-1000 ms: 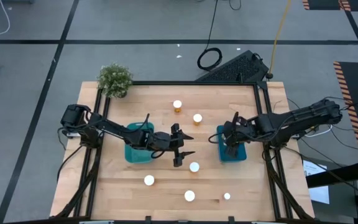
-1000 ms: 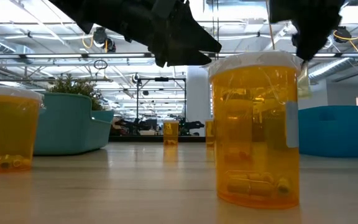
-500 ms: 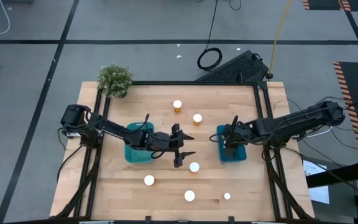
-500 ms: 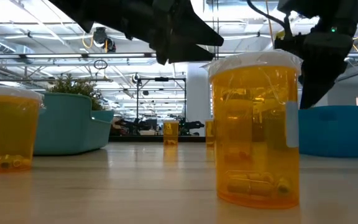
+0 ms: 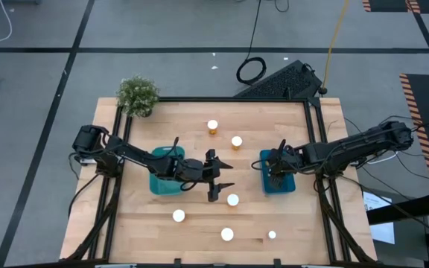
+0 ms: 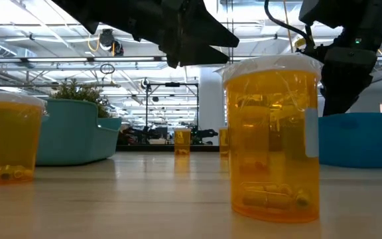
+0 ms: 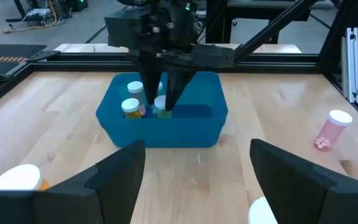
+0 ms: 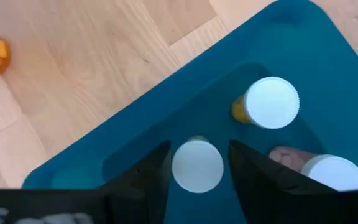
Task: Pick and place medicine bottles into bin by pill shape (circle, oval)
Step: Put the yellow tablet bottle into the blue bin, then put the purple tablet bottle into the blue bin
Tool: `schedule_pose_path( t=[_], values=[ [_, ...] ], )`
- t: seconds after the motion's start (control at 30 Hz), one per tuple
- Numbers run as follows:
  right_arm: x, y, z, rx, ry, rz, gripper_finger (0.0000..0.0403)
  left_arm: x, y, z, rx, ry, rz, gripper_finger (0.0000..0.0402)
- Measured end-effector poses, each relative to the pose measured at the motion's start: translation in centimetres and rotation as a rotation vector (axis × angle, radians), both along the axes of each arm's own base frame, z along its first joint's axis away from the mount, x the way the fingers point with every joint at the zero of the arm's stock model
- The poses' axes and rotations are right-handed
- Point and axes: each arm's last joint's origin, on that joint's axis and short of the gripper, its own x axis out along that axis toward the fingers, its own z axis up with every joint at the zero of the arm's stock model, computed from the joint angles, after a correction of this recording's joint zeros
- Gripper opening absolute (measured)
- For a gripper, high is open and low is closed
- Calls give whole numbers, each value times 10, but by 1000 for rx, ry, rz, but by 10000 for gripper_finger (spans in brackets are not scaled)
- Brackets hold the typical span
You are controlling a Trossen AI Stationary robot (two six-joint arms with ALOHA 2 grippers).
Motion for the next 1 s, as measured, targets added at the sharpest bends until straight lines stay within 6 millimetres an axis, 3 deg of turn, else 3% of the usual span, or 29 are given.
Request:
schedule_pose_path(
  t=[0.3, 0.57, 0.77, 1.0],
  values=[
    [-3, -1, 7, 6, -40, 0, 181, 0, 0, 0, 1, 0, 1, 292],
    [-7, 2, 45, 42, -127, -24, 185, 0, 0, 0, -2, 4, 2, 292],
    [-8, 23, 82, 70, -156, 34, 185, -1, 0, -1, -40, 14, 13, 292],
    [-7, 66, 110, 94, -146, 97, 185, -2, -9, -2, -49, 13, 8, 292]
  ],
)
